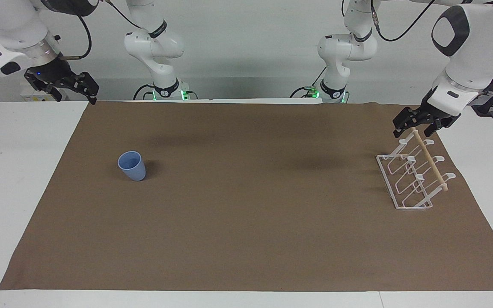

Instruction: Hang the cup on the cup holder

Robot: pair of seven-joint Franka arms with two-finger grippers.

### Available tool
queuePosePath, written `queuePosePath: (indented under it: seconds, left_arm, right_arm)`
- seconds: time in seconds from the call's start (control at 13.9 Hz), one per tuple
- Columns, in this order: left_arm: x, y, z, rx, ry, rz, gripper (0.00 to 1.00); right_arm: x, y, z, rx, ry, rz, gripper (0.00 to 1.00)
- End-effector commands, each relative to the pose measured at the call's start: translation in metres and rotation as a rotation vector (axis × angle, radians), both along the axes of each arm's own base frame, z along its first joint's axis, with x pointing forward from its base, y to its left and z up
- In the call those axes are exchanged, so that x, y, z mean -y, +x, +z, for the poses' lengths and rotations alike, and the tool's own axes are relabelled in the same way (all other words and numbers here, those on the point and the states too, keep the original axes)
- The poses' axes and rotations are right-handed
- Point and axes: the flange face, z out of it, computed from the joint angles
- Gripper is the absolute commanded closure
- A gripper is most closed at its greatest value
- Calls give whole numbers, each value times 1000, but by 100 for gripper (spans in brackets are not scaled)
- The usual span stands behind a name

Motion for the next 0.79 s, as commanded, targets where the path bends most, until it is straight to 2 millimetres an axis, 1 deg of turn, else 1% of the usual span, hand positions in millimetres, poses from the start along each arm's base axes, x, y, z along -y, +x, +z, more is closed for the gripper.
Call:
queuePosePath:
  seconds: [0.0,0.14,0.36,0.5,0.57,0.65,0.72]
  left_arm:
    - [2,-8,1,-7,15,3,0]
    - [2,-8,0,-8,15,5,0]
    - [2,-10,1,-11,15,-3,0]
    - [6,-10,1,-8,14,-11,0]
    - [5,-10,1,-7,14,-11,0]
    - [5,-10,2,-7,14,-12,0]
    - [5,-10,2,-8,14,-12,0]
  right_arm:
    - [0,-3,1,-9,-3,17,1]
    - [-2,-3,1,-8,-3,20,1]
    - [-1,-2,-6,-3,0,27,1]
    - [-1,-2,-24,62,-4,60,1]
    - [0,-5,-42,84,-3,78,1]
    - [0,-3,-60,96,1,93,1]
    - [2,0,-82,105,16,89,1]
